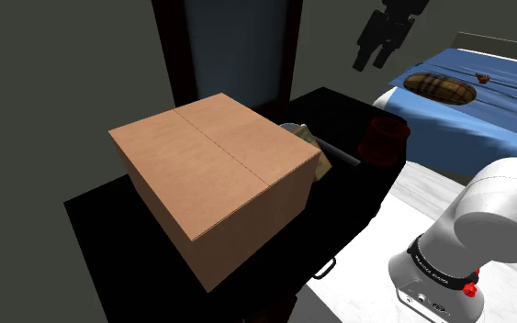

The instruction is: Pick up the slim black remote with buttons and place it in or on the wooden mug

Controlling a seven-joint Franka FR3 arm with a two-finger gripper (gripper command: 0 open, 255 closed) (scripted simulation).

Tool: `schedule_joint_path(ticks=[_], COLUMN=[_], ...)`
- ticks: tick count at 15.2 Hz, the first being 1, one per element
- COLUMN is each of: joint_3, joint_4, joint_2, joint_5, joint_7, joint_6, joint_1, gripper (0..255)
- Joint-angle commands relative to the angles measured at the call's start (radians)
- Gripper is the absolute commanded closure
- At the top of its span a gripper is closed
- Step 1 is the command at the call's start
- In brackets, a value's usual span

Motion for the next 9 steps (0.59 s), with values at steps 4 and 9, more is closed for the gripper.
schedule_joint_path(ticks=[4,9], joint_3=[-0.021,-0.058], joint_4=[-0.078,-0.19], joint_2=[0.015,0.065], joint_5=[-0.018,-0.048], joint_7=[-0.03,-0.079], joint_6=[0.073,0.201], joint_1=[-0.01,-0.027], gripper=[0,0])
